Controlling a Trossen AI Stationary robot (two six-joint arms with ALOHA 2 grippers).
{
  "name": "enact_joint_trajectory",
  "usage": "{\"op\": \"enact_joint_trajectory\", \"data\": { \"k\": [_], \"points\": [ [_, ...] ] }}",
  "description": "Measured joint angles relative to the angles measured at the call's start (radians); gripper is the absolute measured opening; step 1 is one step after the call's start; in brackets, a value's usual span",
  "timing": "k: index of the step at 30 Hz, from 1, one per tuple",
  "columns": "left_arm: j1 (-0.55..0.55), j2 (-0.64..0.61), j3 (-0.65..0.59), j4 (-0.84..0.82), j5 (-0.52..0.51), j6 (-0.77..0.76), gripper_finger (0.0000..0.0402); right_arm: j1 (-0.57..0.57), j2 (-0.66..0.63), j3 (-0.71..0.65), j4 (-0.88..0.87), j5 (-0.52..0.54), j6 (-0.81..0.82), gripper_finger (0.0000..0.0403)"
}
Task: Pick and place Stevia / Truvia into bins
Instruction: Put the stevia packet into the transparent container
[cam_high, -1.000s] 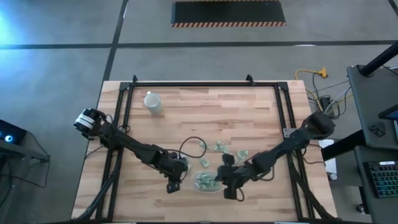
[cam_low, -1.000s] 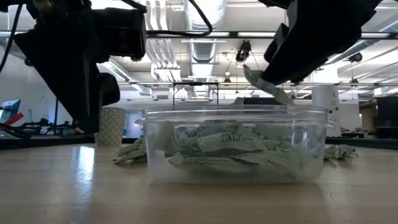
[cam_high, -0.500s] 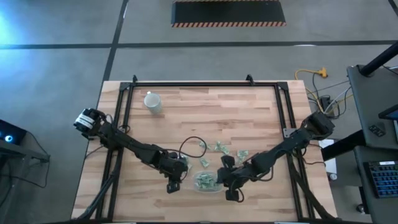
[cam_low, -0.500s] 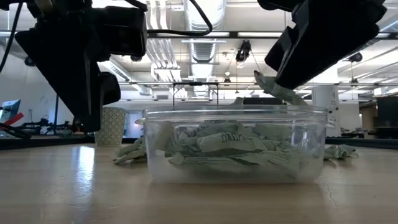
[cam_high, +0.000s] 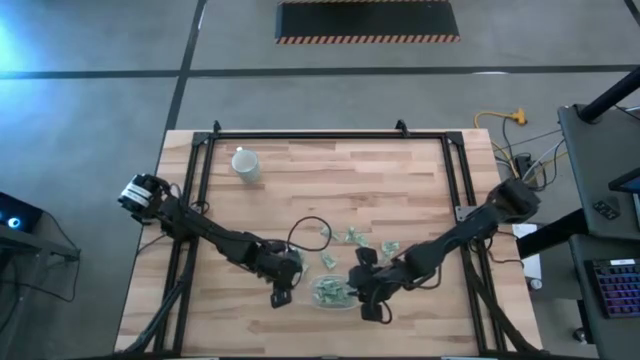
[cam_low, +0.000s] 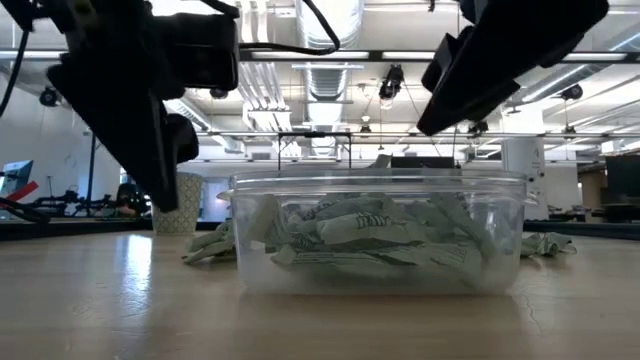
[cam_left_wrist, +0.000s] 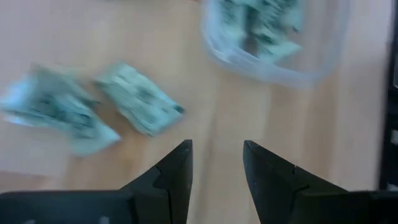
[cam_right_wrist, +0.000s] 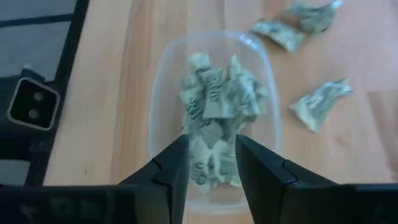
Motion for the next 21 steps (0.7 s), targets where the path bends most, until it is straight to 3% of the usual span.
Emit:
{"op": "enact_joint_trajectory", "data": {
  "k": [8,21],
  "points": [
    [0.001,-0.003,0.002,-0.114,-0.289,-0.050,0.0125,-0.001,-0.047,0.000,-0.024,0.056,0.004,0.0107],
    [0.002,0.018,-0.024,-0.125,-0.328,-0.052,0.0125,0.000,-0.068,-0.002,-0.083,0.057,0.008,0.0074]
  ]
}}
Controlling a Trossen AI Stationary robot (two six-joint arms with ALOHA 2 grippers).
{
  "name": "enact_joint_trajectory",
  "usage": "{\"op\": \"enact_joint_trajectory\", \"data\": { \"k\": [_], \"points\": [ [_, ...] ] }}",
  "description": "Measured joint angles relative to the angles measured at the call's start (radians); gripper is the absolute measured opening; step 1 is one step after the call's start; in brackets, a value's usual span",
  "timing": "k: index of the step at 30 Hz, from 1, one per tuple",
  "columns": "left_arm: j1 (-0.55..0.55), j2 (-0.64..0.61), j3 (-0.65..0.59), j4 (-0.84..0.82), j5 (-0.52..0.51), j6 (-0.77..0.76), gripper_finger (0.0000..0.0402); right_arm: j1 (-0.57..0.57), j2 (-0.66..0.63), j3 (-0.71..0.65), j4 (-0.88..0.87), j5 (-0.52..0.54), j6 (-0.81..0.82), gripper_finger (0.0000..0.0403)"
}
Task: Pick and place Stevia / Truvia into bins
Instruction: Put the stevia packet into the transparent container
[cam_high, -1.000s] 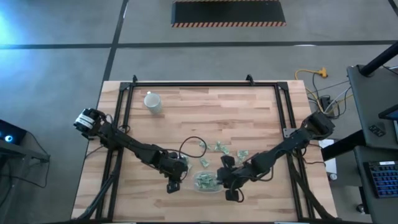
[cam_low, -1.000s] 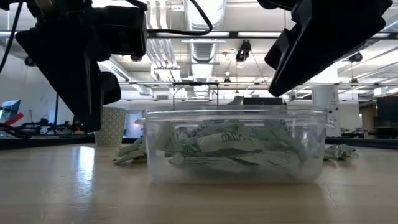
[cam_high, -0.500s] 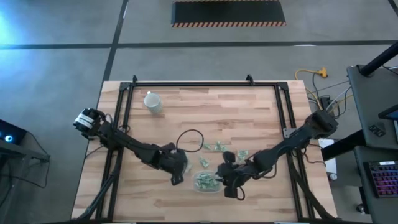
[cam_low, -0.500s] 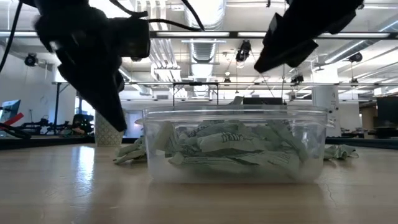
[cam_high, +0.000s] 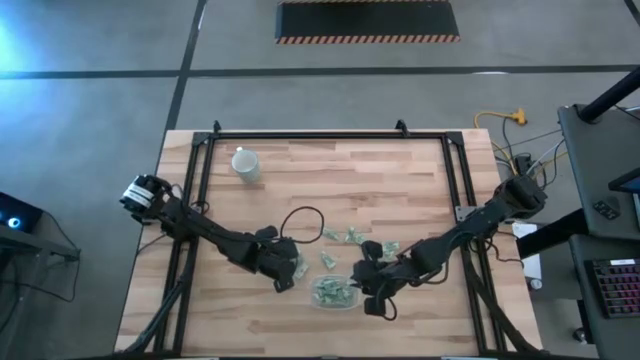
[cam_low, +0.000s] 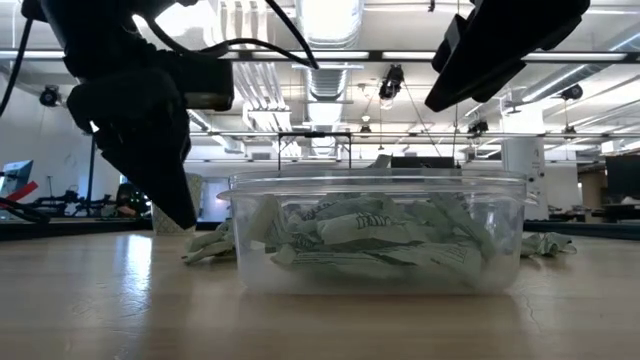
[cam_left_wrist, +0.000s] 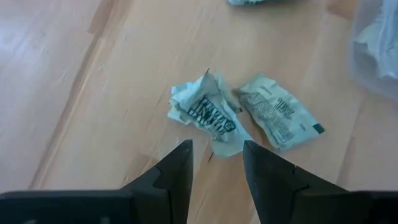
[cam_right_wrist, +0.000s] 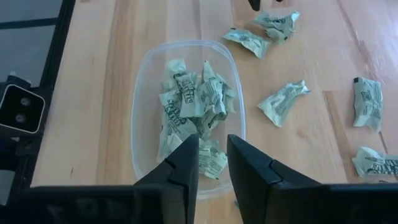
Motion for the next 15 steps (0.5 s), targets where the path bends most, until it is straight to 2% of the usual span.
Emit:
{"op": "enact_joint_trajectory", "data": {
  "k": [8,15],
  "points": [
    [0.003,0.000,-0.066,0.159,0.002,0.030,0.0125,0.000,0.000,-0.002,-0.004,0.005,-0.004,0.0063],
    [0.008,0.000,-0.122,0.189,0.011,0.024,0.0125,0.000,0.000,-0.005,-0.004,0.008,-0.003,0.0063]
  ]
}}
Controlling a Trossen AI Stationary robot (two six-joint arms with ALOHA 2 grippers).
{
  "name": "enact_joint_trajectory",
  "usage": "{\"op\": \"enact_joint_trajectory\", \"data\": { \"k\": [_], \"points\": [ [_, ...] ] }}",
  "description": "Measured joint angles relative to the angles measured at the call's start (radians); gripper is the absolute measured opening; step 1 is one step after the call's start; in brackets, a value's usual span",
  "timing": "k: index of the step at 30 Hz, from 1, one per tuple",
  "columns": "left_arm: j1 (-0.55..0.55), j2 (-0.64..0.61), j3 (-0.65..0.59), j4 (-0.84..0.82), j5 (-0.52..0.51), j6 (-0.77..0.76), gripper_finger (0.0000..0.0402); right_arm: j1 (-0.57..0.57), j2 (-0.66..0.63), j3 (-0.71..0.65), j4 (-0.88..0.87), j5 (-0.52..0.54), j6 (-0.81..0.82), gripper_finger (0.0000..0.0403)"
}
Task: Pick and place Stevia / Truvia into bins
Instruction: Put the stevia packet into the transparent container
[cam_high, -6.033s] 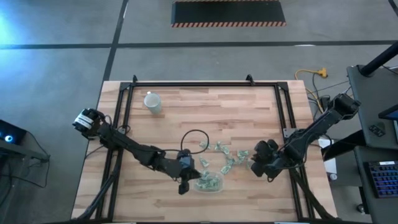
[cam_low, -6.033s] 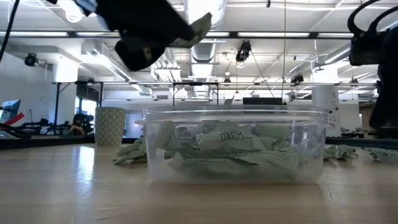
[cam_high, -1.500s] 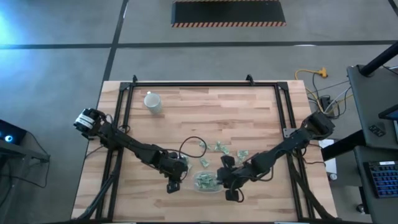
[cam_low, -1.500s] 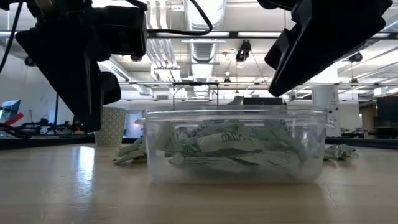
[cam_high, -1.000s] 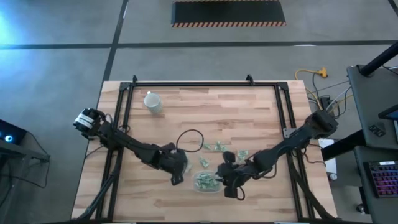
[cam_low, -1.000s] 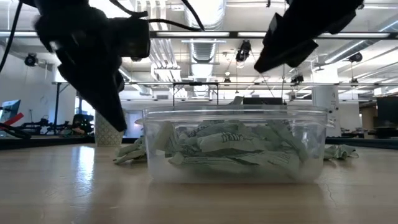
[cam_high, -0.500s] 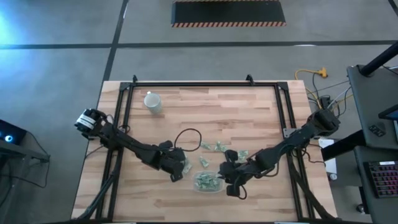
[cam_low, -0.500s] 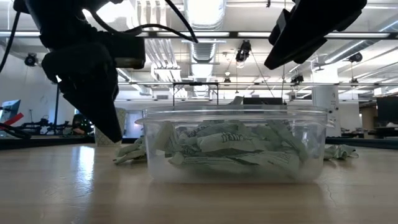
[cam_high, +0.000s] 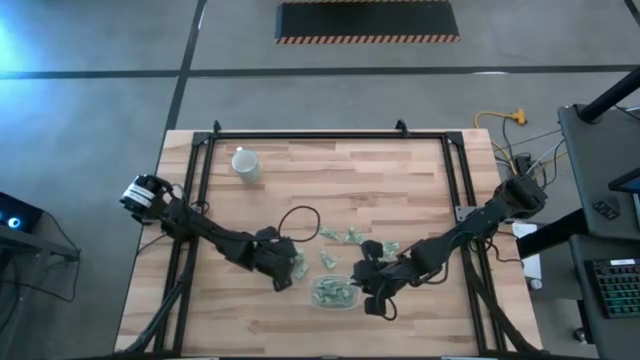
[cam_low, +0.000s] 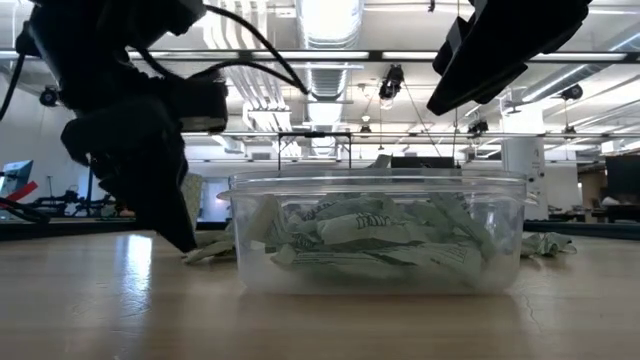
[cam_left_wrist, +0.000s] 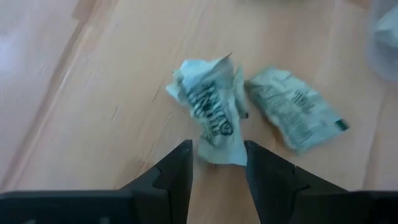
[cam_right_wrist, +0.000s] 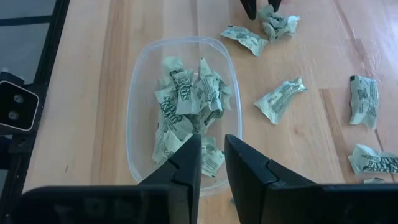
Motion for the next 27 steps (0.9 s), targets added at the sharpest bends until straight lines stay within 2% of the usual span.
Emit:
{"op": "enact_joint_trajectory", "data": {
  "k": [9,12,18,23,27],
  "points": [
    [0.005,0.002,-0.022,0.016,0.009,-0.025,0.0119,0.000,0.000,-0.002,-0.001,0.000,0.003,0.0063],
    [0.005,0.002,-0.022,0.015,0.009,-0.025,0.0094,0.000,0.000,-0.002,-0.002,0.000,0.003,0.0063],
    [0.005,0.002,-0.022,0.016,0.016,-0.014,0.0014,0.000,0.000,-0.002,-0.002,0.000,0.003,0.0063],
    [0.005,-0.001,-0.022,0.015,0.017,-0.018,0.0005,0.000,0.000,-0.002,-0.012,-0.005,0.005,0.0063],
    [0.005,-0.034,-0.024,-0.011,0.026,-0.020,0.0001,0.001,0.000,0.002,-0.160,-0.006,0.083,0.0063]
  ]
}}
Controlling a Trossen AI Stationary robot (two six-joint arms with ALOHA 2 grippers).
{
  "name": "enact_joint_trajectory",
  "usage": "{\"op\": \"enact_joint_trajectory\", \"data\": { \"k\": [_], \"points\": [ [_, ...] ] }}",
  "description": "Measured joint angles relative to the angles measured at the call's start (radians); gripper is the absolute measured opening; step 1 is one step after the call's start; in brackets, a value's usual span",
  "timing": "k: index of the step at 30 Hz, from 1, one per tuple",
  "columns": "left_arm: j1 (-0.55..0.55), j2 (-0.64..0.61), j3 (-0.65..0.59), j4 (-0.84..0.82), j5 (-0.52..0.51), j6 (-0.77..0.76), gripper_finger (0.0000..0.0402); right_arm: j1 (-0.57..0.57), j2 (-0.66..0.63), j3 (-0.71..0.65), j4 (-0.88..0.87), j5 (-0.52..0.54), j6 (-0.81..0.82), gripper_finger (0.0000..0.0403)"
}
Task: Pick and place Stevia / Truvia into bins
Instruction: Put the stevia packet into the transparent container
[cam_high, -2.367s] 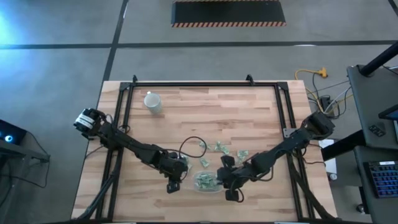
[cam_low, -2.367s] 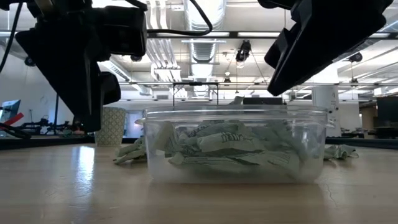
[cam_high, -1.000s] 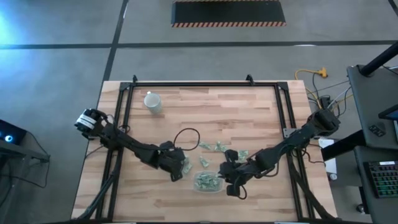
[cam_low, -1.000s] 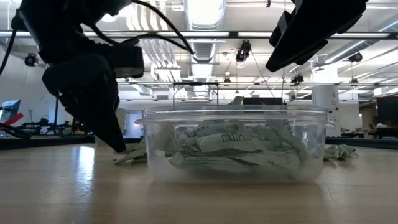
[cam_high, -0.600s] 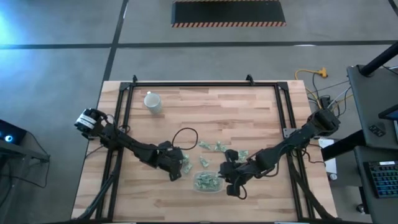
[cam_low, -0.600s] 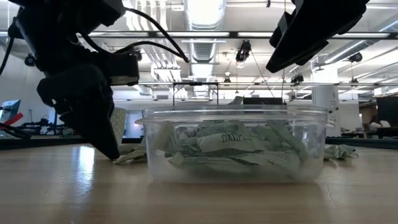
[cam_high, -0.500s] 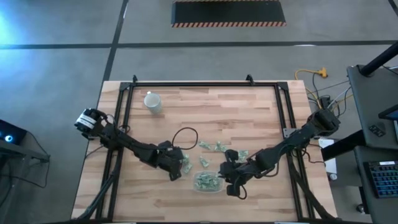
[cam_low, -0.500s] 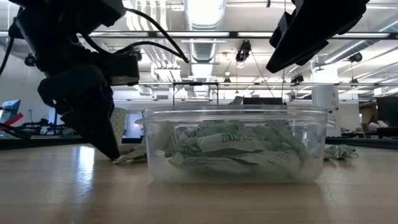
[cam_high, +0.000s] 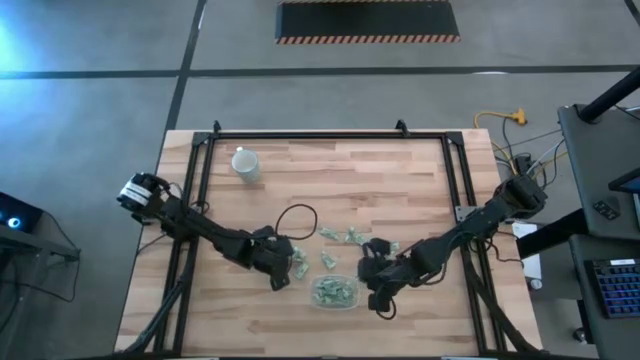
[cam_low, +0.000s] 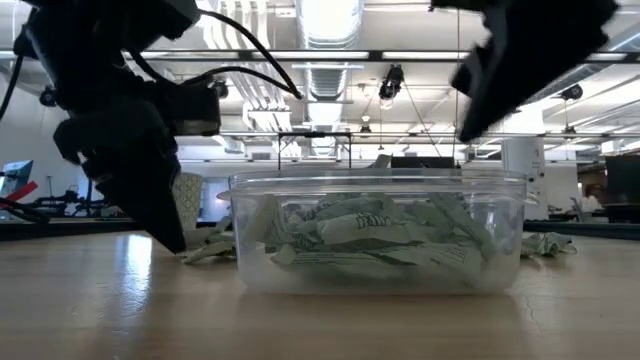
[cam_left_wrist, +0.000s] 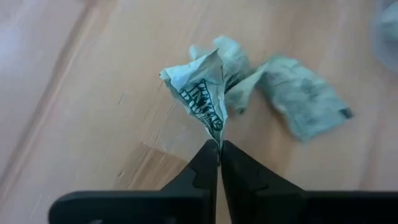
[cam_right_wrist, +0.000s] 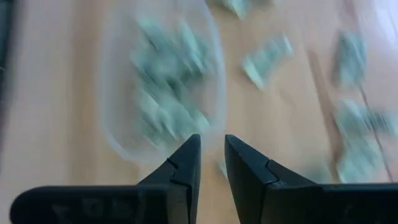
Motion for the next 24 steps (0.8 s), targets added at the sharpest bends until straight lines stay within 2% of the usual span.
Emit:
{"op": "enact_joint_trajectory", "data": {
  "k": [5,8,12,15,20,24],
  "points": [
    [-0.001,-0.079,0.007,0.001,-0.003,0.000,0.0000,0.006,-0.014,-0.005,-0.298,0.016,0.185,0.0059],
    [-0.002,-0.128,0.016,0.035,0.003,0.011,0.0000,0.024,-0.037,-0.019,-0.390,0.054,0.260,0.0059],
    [-0.003,-0.174,0.020,0.233,0.072,0.108,0.0000,0.050,-0.093,-0.058,-0.397,0.102,0.311,0.0061],
    [-0.005,-0.177,0.020,0.380,0.085,0.183,0.0000,0.053,-0.135,-0.091,-0.400,0.129,0.350,0.0060],
    [-0.004,-0.129,0.047,0.446,0.091,0.238,0.0000,0.052,-0.215,-0.149,-0.400,0.137,0.384,0.0059],
    [-0.004,-0.052,0.073,0.487,0.157,0.239,0.0000,0.052,-0.275,-0.182,-0.393,0.160,0.385,0.0057]
  ]
}}
